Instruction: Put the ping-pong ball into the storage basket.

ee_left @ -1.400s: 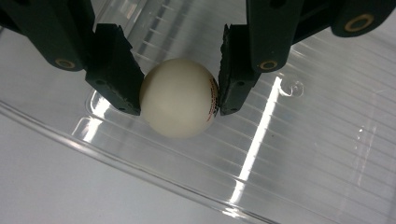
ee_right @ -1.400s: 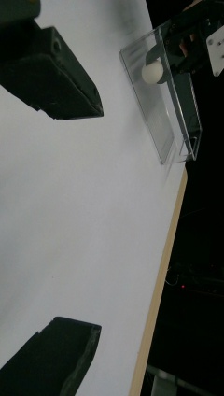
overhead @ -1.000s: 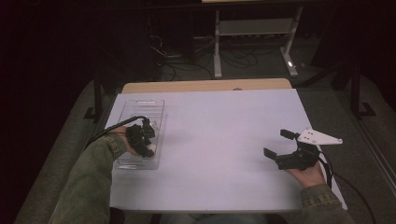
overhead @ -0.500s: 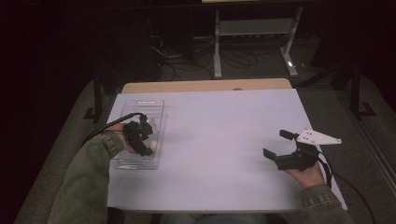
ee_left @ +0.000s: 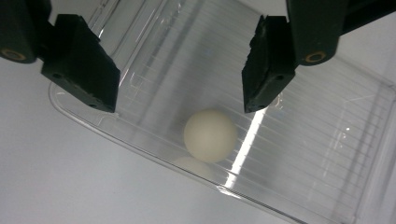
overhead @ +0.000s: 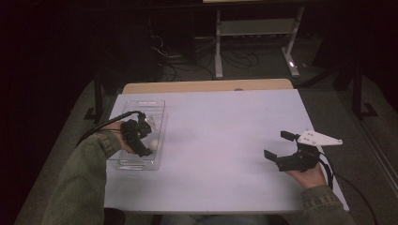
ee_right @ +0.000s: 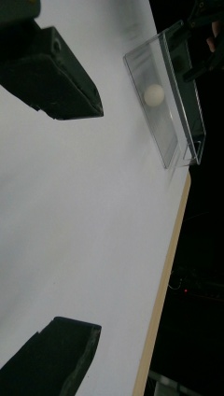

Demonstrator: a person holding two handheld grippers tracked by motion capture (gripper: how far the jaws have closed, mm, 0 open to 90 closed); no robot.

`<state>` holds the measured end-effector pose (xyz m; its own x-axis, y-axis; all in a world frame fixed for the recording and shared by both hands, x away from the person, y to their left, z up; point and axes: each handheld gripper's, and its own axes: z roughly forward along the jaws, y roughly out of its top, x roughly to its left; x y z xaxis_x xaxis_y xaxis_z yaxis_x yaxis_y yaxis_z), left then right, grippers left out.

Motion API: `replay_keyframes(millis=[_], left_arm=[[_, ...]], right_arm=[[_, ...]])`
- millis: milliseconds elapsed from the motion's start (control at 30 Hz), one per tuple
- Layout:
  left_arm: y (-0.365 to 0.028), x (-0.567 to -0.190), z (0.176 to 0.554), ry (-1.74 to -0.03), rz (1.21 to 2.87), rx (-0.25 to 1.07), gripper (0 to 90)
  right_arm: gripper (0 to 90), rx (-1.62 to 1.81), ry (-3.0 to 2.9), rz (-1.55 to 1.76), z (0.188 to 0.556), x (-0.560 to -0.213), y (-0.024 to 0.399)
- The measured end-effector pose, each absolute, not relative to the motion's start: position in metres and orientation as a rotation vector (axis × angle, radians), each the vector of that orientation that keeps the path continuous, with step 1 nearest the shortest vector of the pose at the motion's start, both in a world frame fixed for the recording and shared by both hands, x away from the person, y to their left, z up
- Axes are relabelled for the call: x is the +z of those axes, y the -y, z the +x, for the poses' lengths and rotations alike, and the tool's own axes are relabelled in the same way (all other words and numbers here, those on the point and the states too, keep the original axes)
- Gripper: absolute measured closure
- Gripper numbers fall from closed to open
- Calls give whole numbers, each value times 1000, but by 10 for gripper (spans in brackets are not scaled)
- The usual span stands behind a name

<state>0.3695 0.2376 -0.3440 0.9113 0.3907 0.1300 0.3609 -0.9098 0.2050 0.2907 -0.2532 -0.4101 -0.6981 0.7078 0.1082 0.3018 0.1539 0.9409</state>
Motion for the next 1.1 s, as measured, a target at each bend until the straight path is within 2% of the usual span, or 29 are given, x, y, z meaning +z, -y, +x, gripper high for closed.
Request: replay_keyframes(millis=[200,433,867,1100], left_arm=[[-236,-337,368,-622,2887,245,139],[-238,-331,365,-639,2816,306,0],[-249,-330,347,-644,2622,361,0],[-261,-333,337,-668,2573,370,0]], right_arm=[[0,1560,-2074,967,290,-410,254],[0,1558,-2074,968,290,-410,254],[0,1558,-2075,969,290,-409,254],[0,1556,-2077,968,290,-410,253]])
